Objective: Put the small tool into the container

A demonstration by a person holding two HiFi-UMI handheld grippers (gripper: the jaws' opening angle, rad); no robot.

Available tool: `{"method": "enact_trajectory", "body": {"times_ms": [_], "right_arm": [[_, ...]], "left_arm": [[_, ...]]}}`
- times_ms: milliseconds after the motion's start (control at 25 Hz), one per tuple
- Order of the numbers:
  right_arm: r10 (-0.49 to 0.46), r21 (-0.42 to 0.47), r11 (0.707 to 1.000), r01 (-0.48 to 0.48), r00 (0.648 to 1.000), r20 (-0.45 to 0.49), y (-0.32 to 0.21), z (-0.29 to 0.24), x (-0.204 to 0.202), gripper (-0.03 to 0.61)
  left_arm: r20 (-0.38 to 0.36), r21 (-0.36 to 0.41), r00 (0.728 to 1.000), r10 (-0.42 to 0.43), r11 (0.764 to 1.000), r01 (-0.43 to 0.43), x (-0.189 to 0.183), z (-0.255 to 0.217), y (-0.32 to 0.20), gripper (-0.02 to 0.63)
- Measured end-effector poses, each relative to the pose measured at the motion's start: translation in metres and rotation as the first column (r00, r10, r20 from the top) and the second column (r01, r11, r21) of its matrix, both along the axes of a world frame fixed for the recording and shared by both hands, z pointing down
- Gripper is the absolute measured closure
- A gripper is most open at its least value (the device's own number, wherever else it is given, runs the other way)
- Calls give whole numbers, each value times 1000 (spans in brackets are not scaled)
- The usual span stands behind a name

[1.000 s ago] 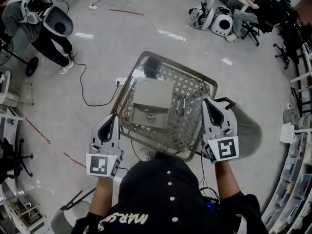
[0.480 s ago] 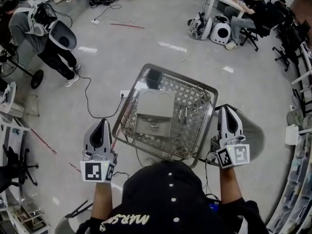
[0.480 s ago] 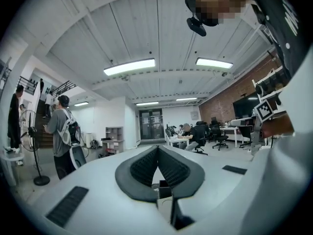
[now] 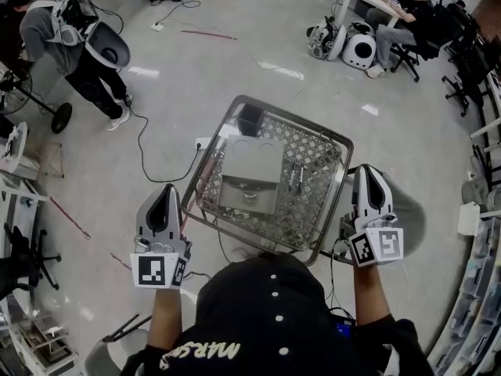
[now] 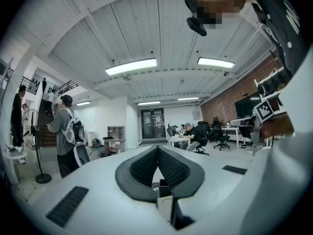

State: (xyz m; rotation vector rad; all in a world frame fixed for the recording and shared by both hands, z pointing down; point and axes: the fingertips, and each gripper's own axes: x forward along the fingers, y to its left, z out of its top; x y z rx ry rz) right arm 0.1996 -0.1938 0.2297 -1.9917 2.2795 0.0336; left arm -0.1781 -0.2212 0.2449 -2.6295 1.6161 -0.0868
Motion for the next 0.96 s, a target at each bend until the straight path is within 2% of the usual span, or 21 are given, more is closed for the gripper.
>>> {"method": "enact_trajectory", "body": {"times_ms": [240, 960], "right_arm": [[-8, -3, 1000, 8, 1000, 20, -1, 7, -2, 566], [-26, -4, 1000, 26, 999, -28, -9, -2, -17, 566]], "left_arm": [[4, -5, 1000, -4, 1000, 4, -2, 4, 3, 589], [2, -6, 1000, -6, 1000, 6, 0, 7, 4, 589]]}}
